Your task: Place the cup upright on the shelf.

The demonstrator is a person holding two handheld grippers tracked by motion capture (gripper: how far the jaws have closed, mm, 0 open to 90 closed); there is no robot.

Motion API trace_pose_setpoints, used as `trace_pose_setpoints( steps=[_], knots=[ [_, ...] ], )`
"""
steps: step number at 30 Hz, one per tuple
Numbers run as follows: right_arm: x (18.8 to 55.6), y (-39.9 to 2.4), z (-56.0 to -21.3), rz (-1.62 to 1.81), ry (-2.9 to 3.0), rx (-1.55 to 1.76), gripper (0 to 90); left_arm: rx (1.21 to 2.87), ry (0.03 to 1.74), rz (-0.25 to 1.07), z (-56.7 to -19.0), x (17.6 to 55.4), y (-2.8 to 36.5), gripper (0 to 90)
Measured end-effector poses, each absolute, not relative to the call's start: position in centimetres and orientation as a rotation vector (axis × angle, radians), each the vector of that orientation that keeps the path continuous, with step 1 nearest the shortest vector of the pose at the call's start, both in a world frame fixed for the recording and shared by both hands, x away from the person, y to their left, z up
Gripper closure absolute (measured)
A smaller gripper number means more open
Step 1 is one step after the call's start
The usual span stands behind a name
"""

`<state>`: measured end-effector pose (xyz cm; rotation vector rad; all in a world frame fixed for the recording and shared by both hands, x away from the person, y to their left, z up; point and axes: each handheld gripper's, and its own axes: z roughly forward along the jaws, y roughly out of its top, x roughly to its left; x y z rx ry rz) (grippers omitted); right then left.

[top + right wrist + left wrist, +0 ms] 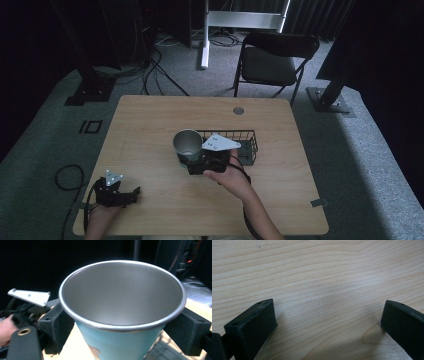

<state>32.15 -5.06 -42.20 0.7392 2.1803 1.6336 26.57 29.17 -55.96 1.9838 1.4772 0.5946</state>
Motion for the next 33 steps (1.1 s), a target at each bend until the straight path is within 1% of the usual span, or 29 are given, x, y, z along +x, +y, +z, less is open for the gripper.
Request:
trace_pose_setpoints(
  steps=[1, 8, 17, 18, 22, 33],
  knots=[
    [32.6, -5.9, -41.5, 1.622, 2.135, 0.773, 14.1, 1.984, 1.477, 0.595, -56.0, 26.6, 29.2, 0.6],
    [33.7, -8.1, -40.1, 1.589, 2.051, 0.839, 14.1, 1.983, 1.477, 0.595, -56.0, 26.6, 29.2, 0.6],
    [35.0, -11.4, -39.8, 1.495, 1.911, 0.983, 14.1, 1.983, 1.477, 0.595, -56.0, 26.6, 29.2, 0.6],
    [35.4, -12.3, -40.0, 1.465, 1.865, 1.038, 14.1, 1.983, 1.477, 0.595, -56.0, 26.6, 29.2, 0.6],
    [36.0, -13.9, -40.6, 1.404, 1.828, 1.084, 14.1, 1.983, 1.477, 0.596, -56.0, 26.6, 29.2, 0.6],
    [37.4, -16.3, -43.3, 1.302, 1.740, 1.205, 14.1, 1.984, 1.477, 0.595, -56.0, 26.6, 29.2, 0.5]
  ],
)
